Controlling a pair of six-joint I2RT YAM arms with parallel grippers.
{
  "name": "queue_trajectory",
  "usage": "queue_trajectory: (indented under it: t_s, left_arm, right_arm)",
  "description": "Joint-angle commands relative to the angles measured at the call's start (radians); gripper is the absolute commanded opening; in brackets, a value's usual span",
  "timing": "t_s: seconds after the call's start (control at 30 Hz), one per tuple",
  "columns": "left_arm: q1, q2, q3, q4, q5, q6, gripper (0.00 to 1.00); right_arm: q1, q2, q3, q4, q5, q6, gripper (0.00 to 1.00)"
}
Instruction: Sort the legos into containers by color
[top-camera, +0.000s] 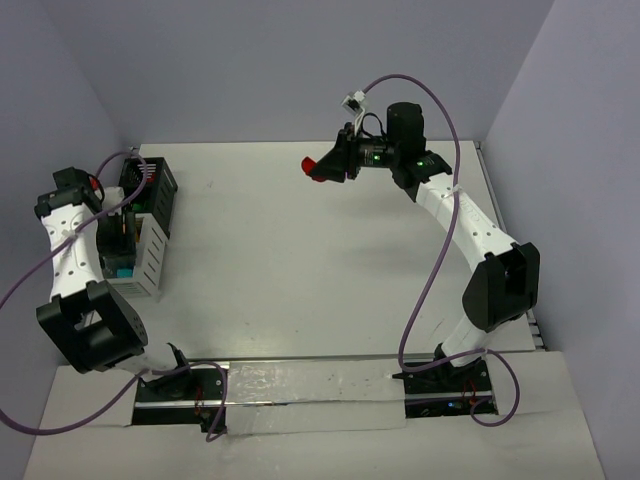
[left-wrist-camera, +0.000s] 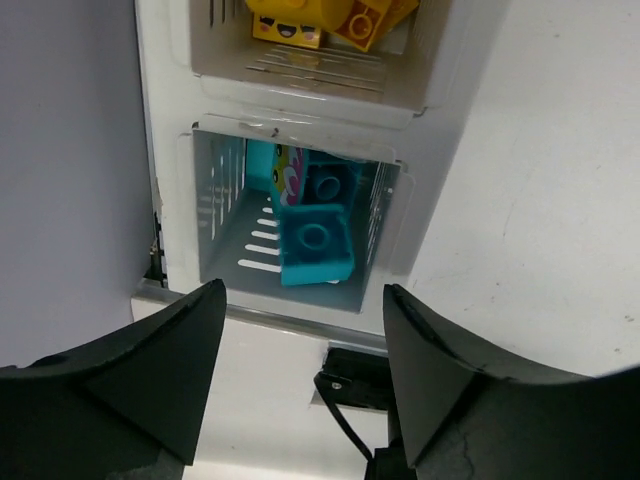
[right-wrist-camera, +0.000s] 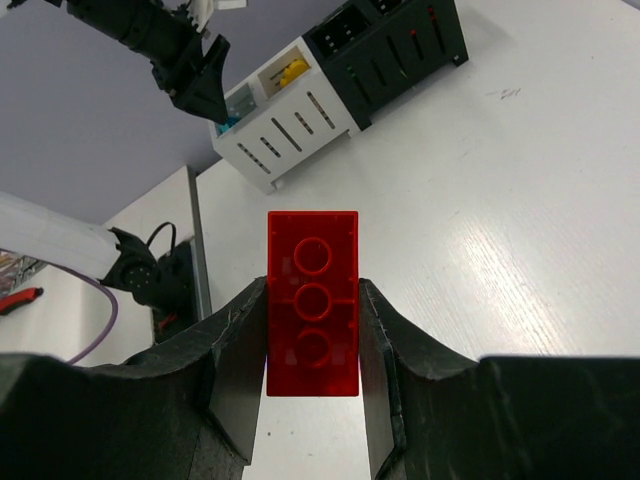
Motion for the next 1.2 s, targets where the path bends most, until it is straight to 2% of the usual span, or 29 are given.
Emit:
queue_trajectory:
  t_s: [0.0, 0.1, 0.17, 0.27, 0.3, 0.33, 0.37, 0.4, 0.5, 0.57, 0.63, 0.7, 0.8, 0.87, 1.0, 1.17]
  left_arm:
    - [0.007, -0.001, 0.105, -0.032, 0.062, 0.041, 0.76]
    - [0.008, 0.014, 0.264, -0.089, 0.151, 0.061, 0.76]
    - [0.008, 0.020, 0.407, -0.115, 0.283, 0.060, 0.75]
    - [0.007, 0.023, 0.584, -0.098, 0.505, -0.033, 0.74]
    - [0.000, 0.012, 0.584, -0.075, 0.668, -0.079, 0.73]
    - [-0.002, 0.008, 0.583, -0.049, 0.742, -0.124, 0.73]
    - [-0.012, -0.010, 0.537, 0.005, 0.813, -0.192, 0.73]
    - [-0.035, -0.038, 0.465, 0.075, 0.946, -0.277, 0.73]
    - [-0.089, -0.094, 0.298, 0.284, 1.123, -0.465, 0.73]
    - [-0.121, -0.117, 0.229, 0.380, 1.181, -0.535, 0.73]
    - [-0.175, -0.169, 0.121, 0.564, 1.235, -0.671, 0.74]
    - [-0.217, -0.225, 0.024, 0.703, 1.242, -0.803, 0.76]
    - [-0.312, -0.276, -0.076, 0.918, 1.246, -0.903, 0.79]
    - [-0.344, -0.286, -0.114, 0.990, 1.259, -0.982, 0.79]
    - [-0.379, -0.315, -0.171, 1.115, 1.273, -1.046, 0.80]
    - [-0.434, -0.306, -0.154, 1.082, 1.241, -0.995, 0.81]
  right_arm:
    - [0.005, -0.030, 0.036, -0.004, 0.004, -0.044, 0.00]
    - [0.017, -0.034, 0.035, -0.011, 0.016, -0.077, 0.00]
    - [0.027, -0.047, 0.034, -0.019, 0.043, -0.118, 0.00]
    - [0.066, -0.081, 0.010, -0.006, 0.114, -0.175, 0.00]
    - [0.085, -0.095, -0.001, 0.004, 0.142, -0.218, 0.00]
    - [0.101, -0.108, -0.007, 0.009, 0.154, -0.237, 0.00]
    - [0.123, -0.123, -0.021, 0.021, 0.183, -0.274, 0.00]
    - [0.147, -0.140, -0.043, 0.039, 0.225, -0.326, 0.00]
    - [0.216, -0.182, -0.080, 0.064, 0.295, -0.421, 0.00]
    - [0.251, -0.196, -0.093, 0.073, 0.337, -0.451, 0.00]
    - [0.305, -0.212, -0.104, 0.073, 0.385, -0.524, 0.00]
    - [0.340, -0.222, -0.112, 0.078, 0.408, -0.557, 0.00]
    - [0.410, -0.234, -0.128, 0.088, 0.437, -0.592, 0.00]
    - [0.433, -0.231, -0.129, 0.084, 0.460, -0.605, 0.00]
    - [0.456, -0.224, -0.126, 0.079, 0.478, -0.617, 0.00]
    - [0.485, -0.209, -0.113, 0.066, 0.496, -0.647, 0.00]
